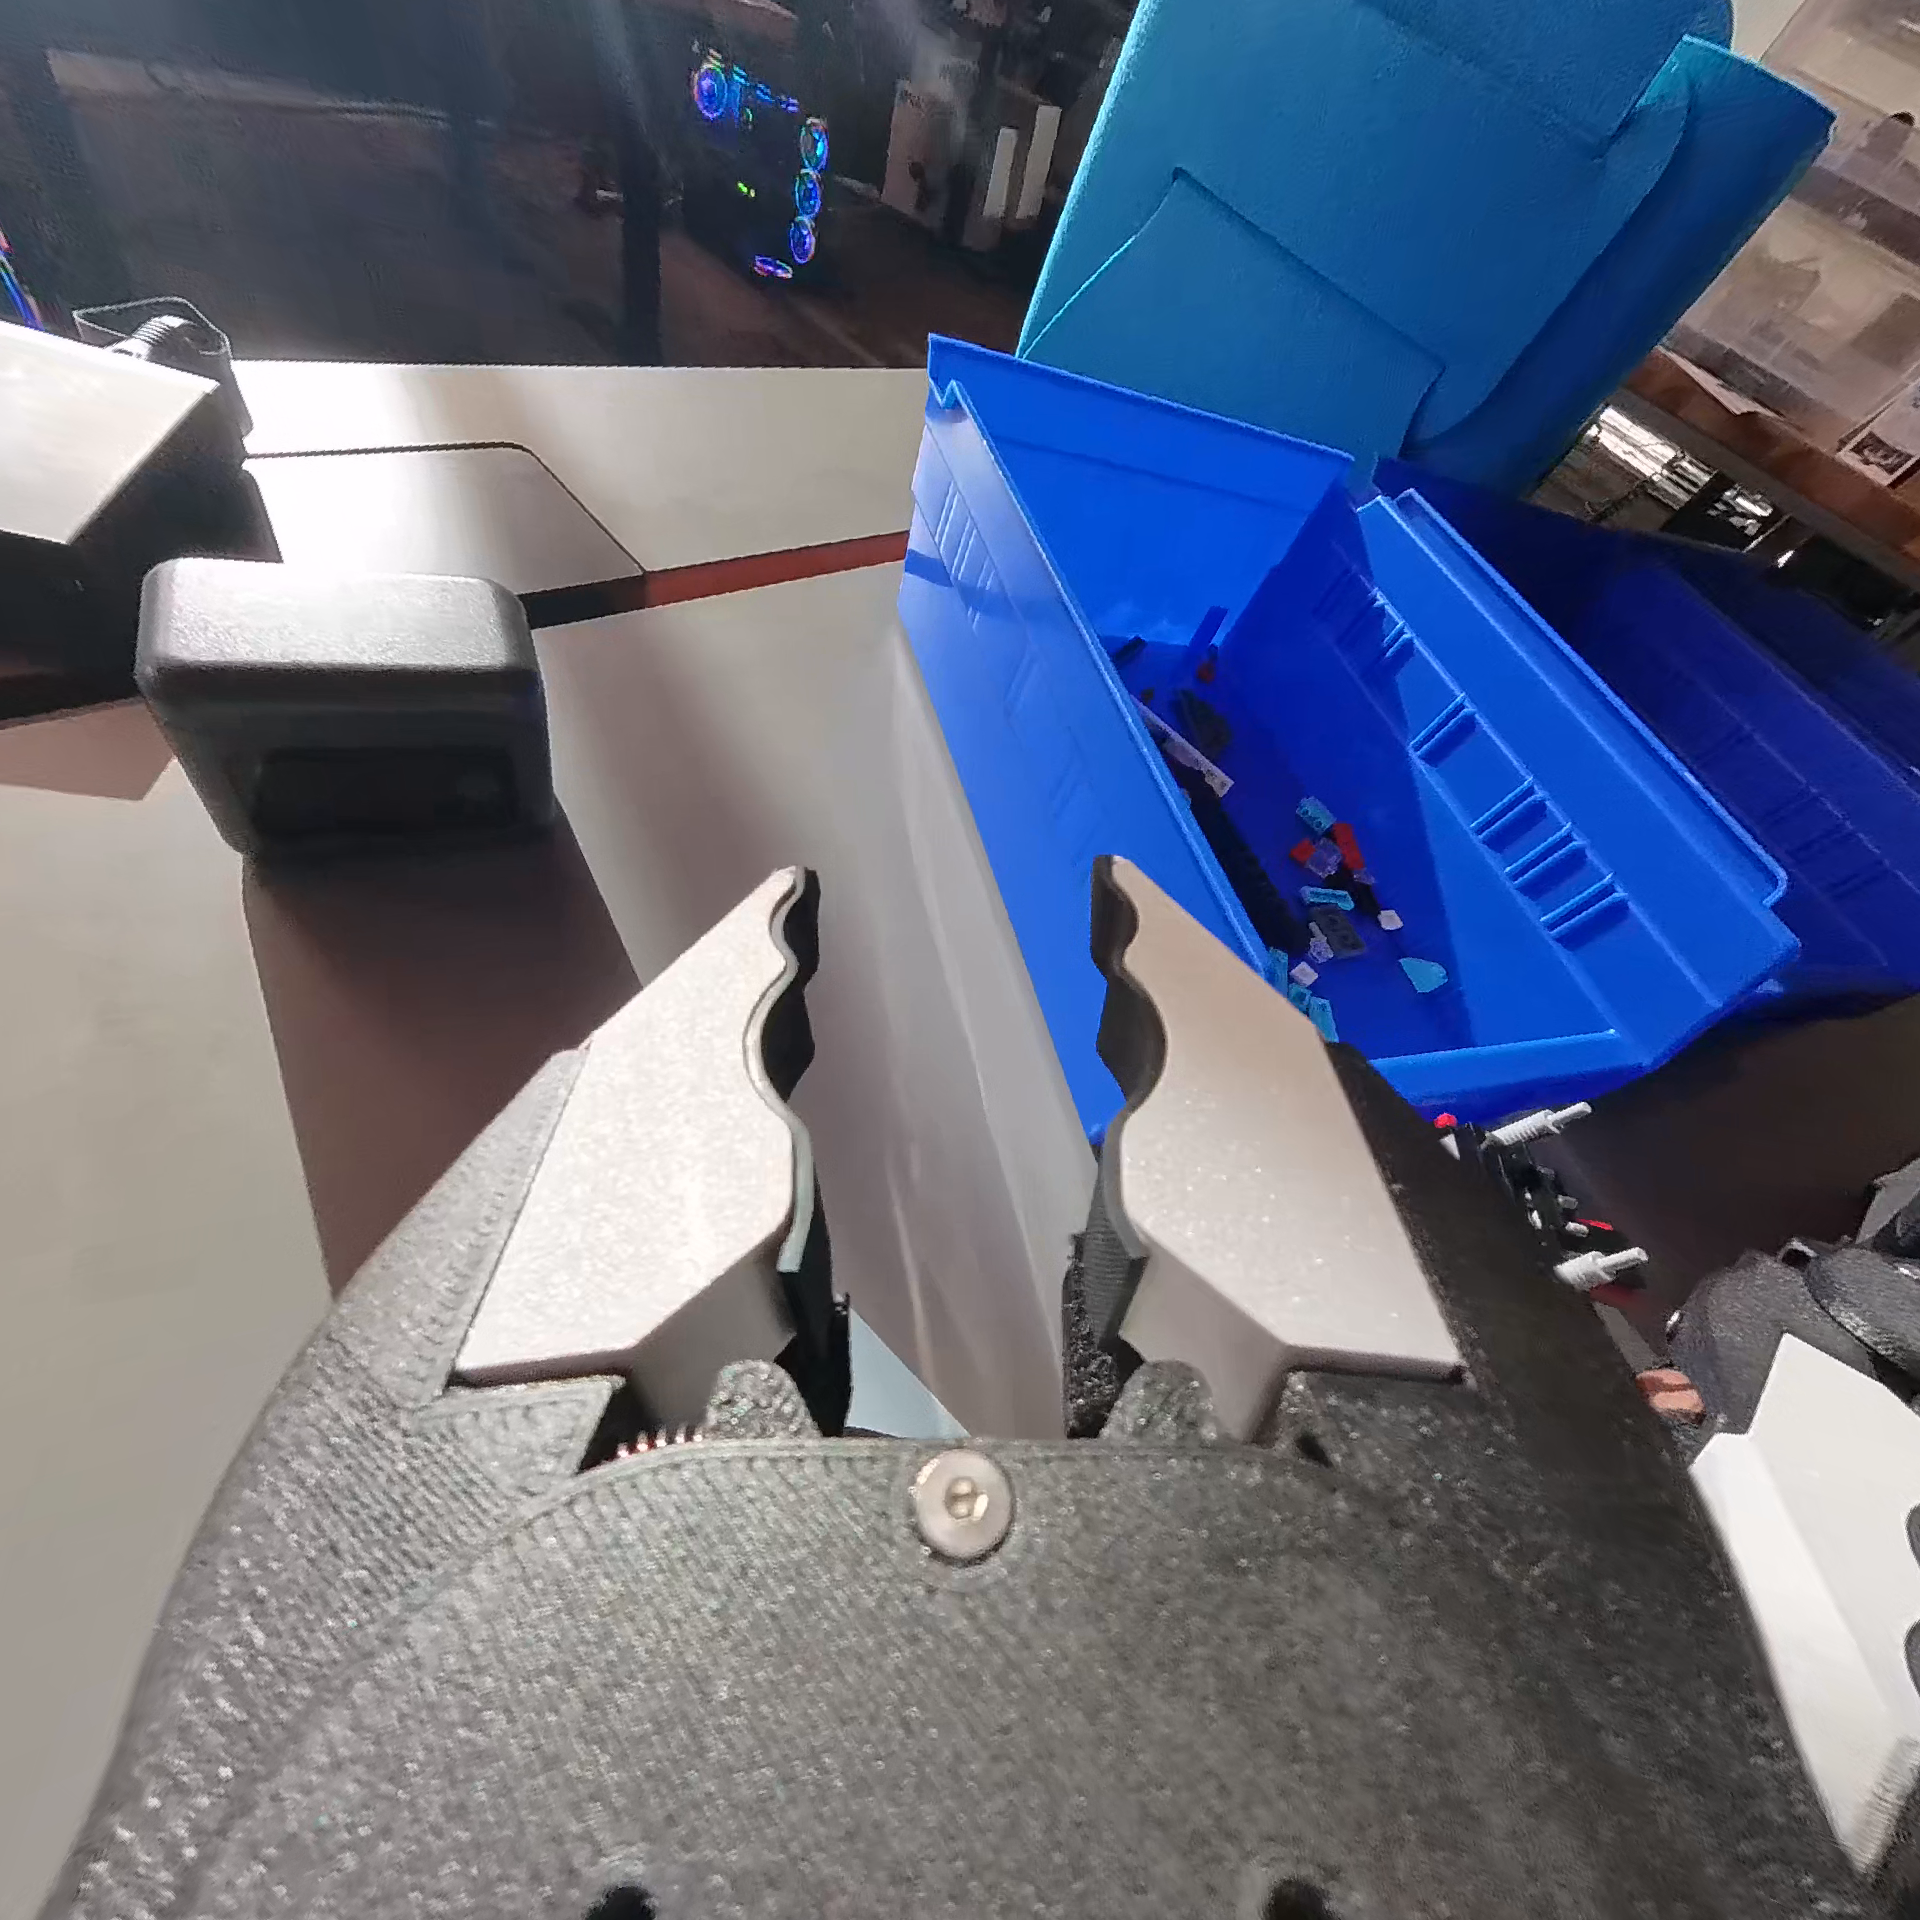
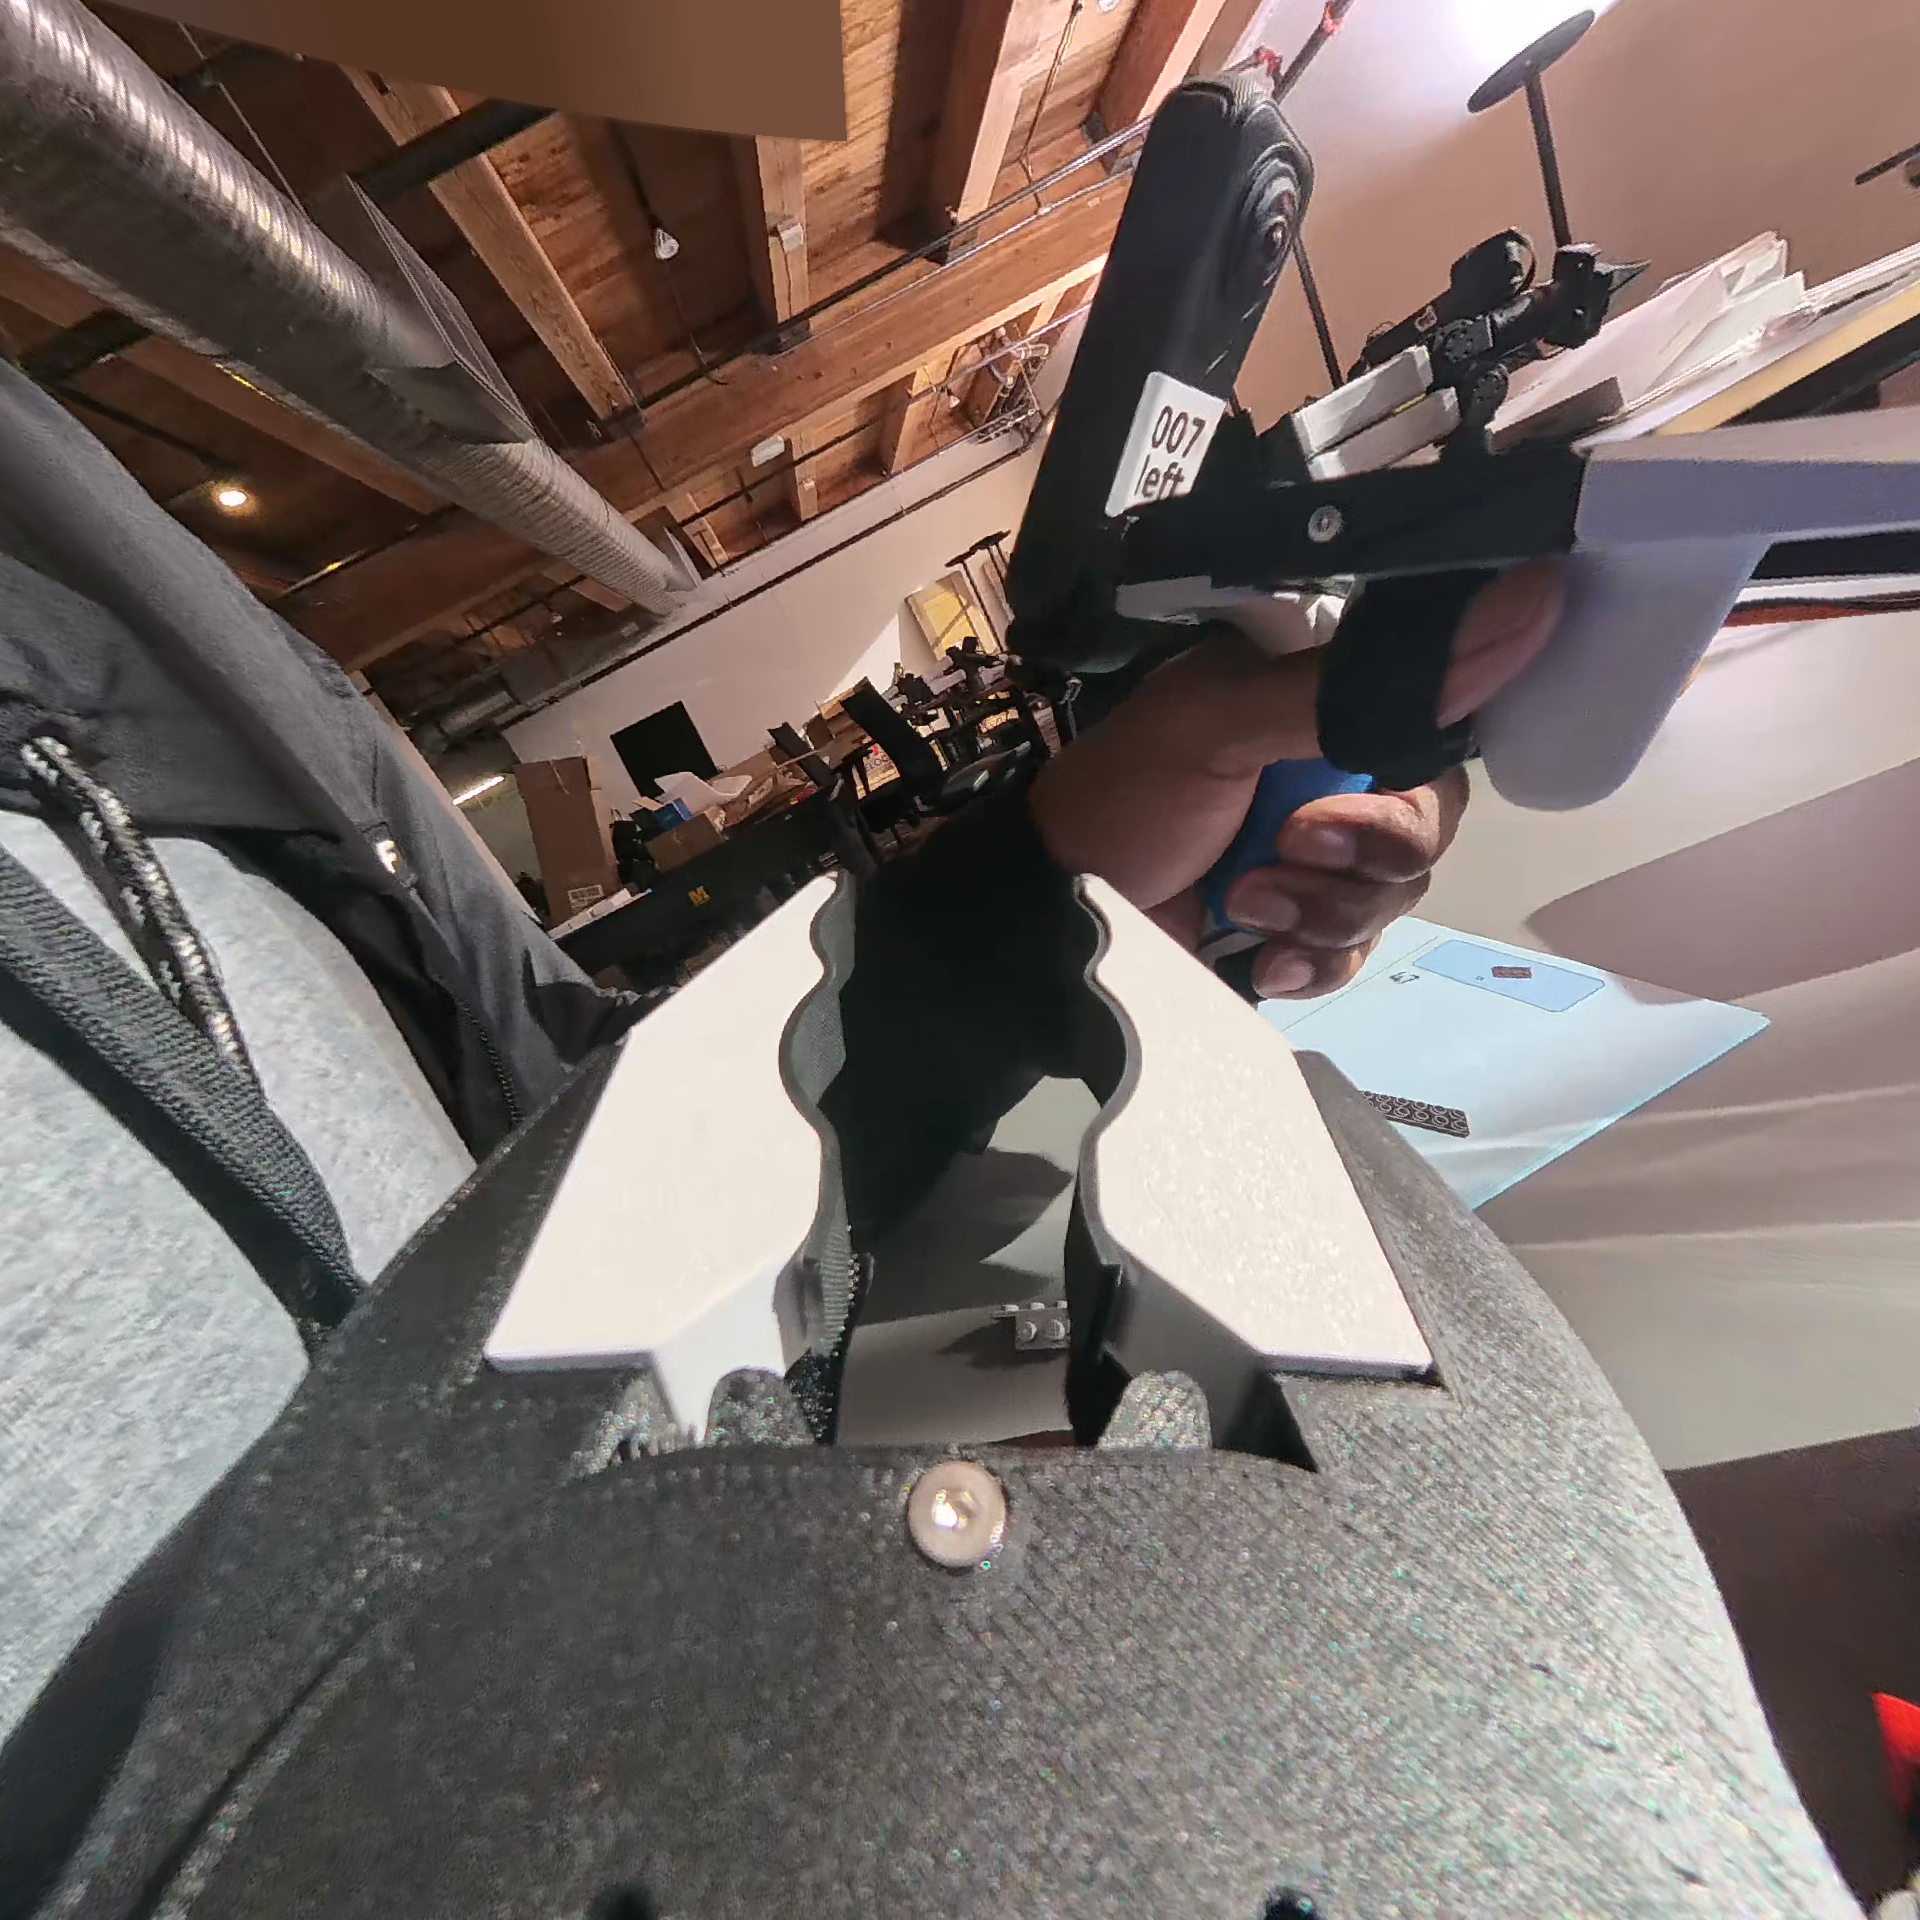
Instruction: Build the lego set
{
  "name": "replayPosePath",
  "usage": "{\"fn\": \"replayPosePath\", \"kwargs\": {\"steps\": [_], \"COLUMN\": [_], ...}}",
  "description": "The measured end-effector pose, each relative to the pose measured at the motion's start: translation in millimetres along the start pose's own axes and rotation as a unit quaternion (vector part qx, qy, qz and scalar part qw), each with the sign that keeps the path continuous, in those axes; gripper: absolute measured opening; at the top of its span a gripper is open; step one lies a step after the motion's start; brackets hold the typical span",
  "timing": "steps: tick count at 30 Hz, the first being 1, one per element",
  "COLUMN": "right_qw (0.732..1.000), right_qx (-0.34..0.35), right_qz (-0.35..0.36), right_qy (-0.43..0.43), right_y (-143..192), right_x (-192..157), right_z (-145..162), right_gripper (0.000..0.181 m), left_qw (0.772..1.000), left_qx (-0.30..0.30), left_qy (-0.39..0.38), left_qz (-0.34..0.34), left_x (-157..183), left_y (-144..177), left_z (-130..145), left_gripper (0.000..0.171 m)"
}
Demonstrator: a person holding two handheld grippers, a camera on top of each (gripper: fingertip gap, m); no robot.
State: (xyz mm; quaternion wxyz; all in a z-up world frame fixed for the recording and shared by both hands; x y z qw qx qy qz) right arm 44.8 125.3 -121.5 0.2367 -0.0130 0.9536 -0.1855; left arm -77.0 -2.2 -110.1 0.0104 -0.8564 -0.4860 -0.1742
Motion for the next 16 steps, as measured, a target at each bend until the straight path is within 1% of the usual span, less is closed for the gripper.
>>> {"fn": "replayPosePath", "kwargs": {"steps": [3,12,16], "right_qw": [1.000,1.000,0.999], "right_qx": [-0.001,0.012,0.029], "right_qz": [0.004,0.022,0.027], "right_qy": [-0.001,-0.006,-0.003], "right_y": [-0.3,2.2,5.0], "right_x": [0.8,4.9,5.5], "right_z": [0.3,-2.0,-4.4], "right_gripper": [0.043,0.044,0.036], "left_qw": [1.000,1.000,1.000], "left_qx": [-0.008,-0.023,-0.026], "left_qy": [-0.009,-0.001,-0.002], "left_qz": [-0.007,-0.014,-0.014], "left_x": [-0.8,-5.6,-5.8], "left_y": [-1.3,-7.6,-9.0], "left_z": [4.2,16.5,19.1], "left_gripper": [0.054,0.054,0.054]}}
Point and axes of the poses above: each gripper's, where its closed fingertips meet, y back along the fingers, z out of its underside, x = y × z across the jaws, the point moved 8 cm from there along y, back along the fingers, and after that the axes turned 11 degrees about x, right-handed, at the moved point
